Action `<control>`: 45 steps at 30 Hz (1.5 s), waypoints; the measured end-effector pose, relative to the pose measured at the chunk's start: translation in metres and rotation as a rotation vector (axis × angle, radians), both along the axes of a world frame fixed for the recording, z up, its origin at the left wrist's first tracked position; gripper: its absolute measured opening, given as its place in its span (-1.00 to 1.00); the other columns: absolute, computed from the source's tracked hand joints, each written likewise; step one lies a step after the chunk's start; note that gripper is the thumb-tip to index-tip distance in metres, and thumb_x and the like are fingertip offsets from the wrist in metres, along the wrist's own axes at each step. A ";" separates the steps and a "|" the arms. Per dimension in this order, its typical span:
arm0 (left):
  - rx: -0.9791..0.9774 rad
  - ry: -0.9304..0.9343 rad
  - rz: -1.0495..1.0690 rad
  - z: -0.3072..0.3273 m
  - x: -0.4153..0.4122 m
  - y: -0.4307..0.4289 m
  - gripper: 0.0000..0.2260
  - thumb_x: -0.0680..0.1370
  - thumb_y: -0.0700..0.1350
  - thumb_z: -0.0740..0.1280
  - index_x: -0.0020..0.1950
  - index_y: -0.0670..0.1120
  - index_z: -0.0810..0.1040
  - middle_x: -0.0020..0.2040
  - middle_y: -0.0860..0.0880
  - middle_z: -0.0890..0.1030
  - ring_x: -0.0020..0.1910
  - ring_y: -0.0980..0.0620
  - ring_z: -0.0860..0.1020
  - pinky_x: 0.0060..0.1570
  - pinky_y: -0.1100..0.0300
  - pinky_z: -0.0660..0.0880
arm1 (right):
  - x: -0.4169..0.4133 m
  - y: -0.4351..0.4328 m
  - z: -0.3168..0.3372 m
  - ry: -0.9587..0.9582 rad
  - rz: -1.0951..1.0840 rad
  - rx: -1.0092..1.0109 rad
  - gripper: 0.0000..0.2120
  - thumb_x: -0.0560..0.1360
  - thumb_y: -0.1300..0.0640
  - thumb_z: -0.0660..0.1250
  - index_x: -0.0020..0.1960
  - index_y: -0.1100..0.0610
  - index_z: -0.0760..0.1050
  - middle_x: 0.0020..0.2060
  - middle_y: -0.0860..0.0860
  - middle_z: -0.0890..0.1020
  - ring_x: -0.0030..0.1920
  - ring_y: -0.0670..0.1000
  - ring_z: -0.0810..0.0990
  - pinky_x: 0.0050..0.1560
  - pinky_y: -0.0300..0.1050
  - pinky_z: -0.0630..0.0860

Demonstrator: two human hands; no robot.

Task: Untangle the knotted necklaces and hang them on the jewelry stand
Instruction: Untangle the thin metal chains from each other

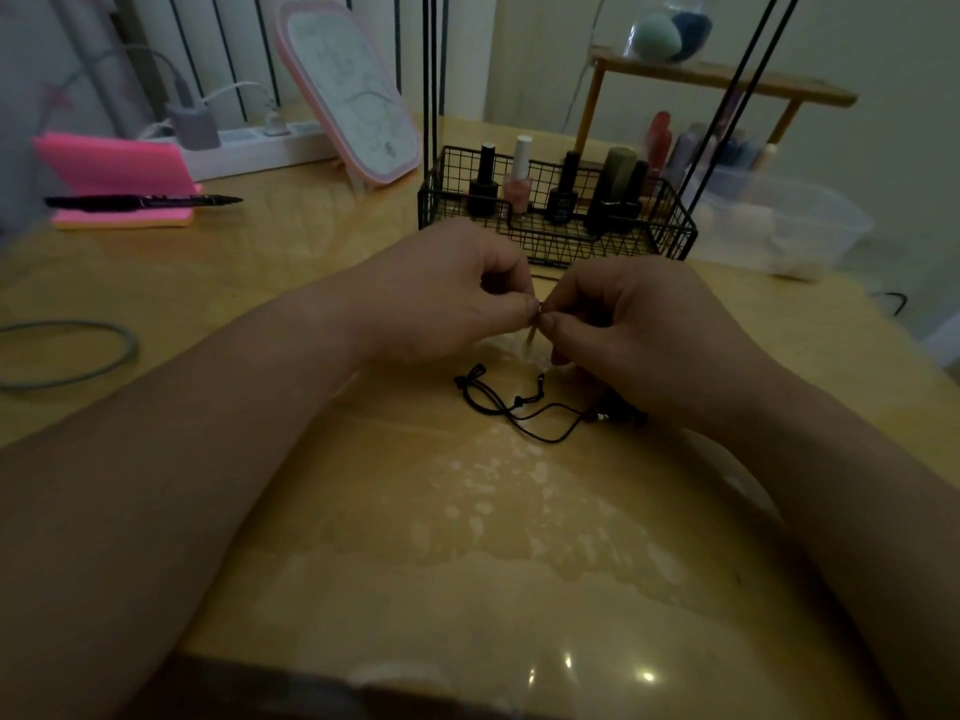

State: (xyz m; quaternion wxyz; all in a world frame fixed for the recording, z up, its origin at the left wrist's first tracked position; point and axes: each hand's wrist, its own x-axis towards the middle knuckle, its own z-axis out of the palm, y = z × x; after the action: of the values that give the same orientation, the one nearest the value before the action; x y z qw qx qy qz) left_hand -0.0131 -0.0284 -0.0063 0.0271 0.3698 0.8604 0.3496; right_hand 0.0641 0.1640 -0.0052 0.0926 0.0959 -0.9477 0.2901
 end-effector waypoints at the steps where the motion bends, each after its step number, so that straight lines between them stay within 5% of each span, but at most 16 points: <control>1: 0.001 -0.009 -0.002 0.000 0.000 0.000 -0.91 0.61 -0.05 0.42 -0.09 0.04 0.67 -0.27 0.15 0.59 -0.27 0.31 0.53 -0.30 0.49 0.38 | 0.000 0.000 0.000 0.008 0.001 0.013 -0.94 0.61 0.05 0.41 -0.04 -0.07 0.62 -0.25 -0.14 0.68 -0.25 -0.21 0.65 -0.28 -0.27 0.61; 5: 0.002 -0.016 -0.017 -0.002 0.000 0.000 -0.90 0.59 -0.09 0.42 -0.12 0.04 0.63 -0.30 0.21 0.57 -0.31 0.26 0.51 -0.34 0.46 0.36 | -0.001 0.000 -0.001 0.025 -0.008 0.028 -0.94 0.60 0.04 0.41 -0.05 -0.07 0.62 -0.24 -0.12 0.67 -0.25 -0.20 0.64 -0.29 -0.22 0.62; 11: 0.074 -0.013 -0.012 -0.001 0.001 0.000 -0.95 0.57 -0.15 0.42 -0.10 -0.06 0.63 -0.25 0.04 0.57 -0.31 0.22 0.47 -0.34 0.40 0.40 | -0.003 0.000 -0.002 0.007 -0.028 -0.087 -0.94 0.61 0.06 0.41 -0.04 -0.06 0.61 -0.27 -0.12 0.70 -0.32 -0.20 0.66 -0.35 -0.33 0.56; 22: 0.046 -0.017 -0.032 -0.001 -0.001 -0.001 -0.93 0.59 -0.06 0.46 0.06 0.04 0.66 -0.07 0.14 0.65 -0.09 0.32 0.59 -0.16 0.50 0.44 | -0.006 0.009 -0.001 -0.087 -0.015 -0.211 -0.91 0.62 0.01 0.38 -0.03 -0.05 0.64 -0.23 -0.10 0.69 -0.32 -0.18 0.59 -0.31 -0.27 0.50; 28: 0.042 -0.016 -0.046 0.001 -0.001 -0.002 -0.96 0.59 -0.09 0.46 0.00 0.00 0.63 -0.13 0.15 0.62 -0.23 0.36 0.54 -0.24 0.51 0.38 | -0.004 0.009 0.002 -0.109 0.018 -0.258 -0.90 0.63 0.05 0.37 -0.03 -0.01 0.63 -0.23 -0.05 0.71 -0.37 -0.07 0.57 -0.38 -0.22 0.50; 36: 0.038 -0.091 -0.059 0.005 -0.001 -0.006 -0.91 0.56 -0.11 0.48 -0.02 -0.03 0.58 -0.08 0.06 0.67 -0.12 0.18 0.62 -0.12 0.24 0.51 | -0.004 0.011 0.002 -0.152 0.044 -0.269 -0.93 0.63 0.07 0.38 -0.01 0.00 0.63 -0.36 -0.05 0.62 -0.41 -0.11 0.51 -0.40 -0.25 0.46; 42: 0.106 -0.227 -0.095 0.008 0.003 -0.006 -0.95 0.66 -0.19 0.35 0.10 -0.06 0.56 -0.13 -0.06 0.73 -0.34 0.21 0.58 -0.37 0.33 0.45 | -0.004 0.013 0.004 -0.165 0.066 -0.252 -0.88 0.63 0.05 0.38 -0.04 0.03 0.65 -0.37 -0.05 0.62 -0.45 -0.07 0.48 -0.42 -0.18 0.43; 45: 0.112 -0.174 -0.107 0.008 0.004 -0.006 -0.93 0.66 -0.22 0.35 0.10 -0.07 0.58 -0.12 -0.07 0.74 -0.27 0.20 0.64 -0.31 0.38 0.49 | -0.003 0.014 0.005 -0.168 0.060 -0.225 -0.87 0.64 0.05 0.36 -0.03 0.01 0.65 -0.32 -0.07 0.65 -0.47 -0.12 0.49 -0.44 -0.26 0.42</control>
State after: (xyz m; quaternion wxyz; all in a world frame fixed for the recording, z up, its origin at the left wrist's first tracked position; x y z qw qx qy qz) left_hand -0.0087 -0.0347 0.0022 0.0996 0.3844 0.8128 0.4262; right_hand 0.0608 0.1777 0.0002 0.0143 0.0884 -0.9104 0.4039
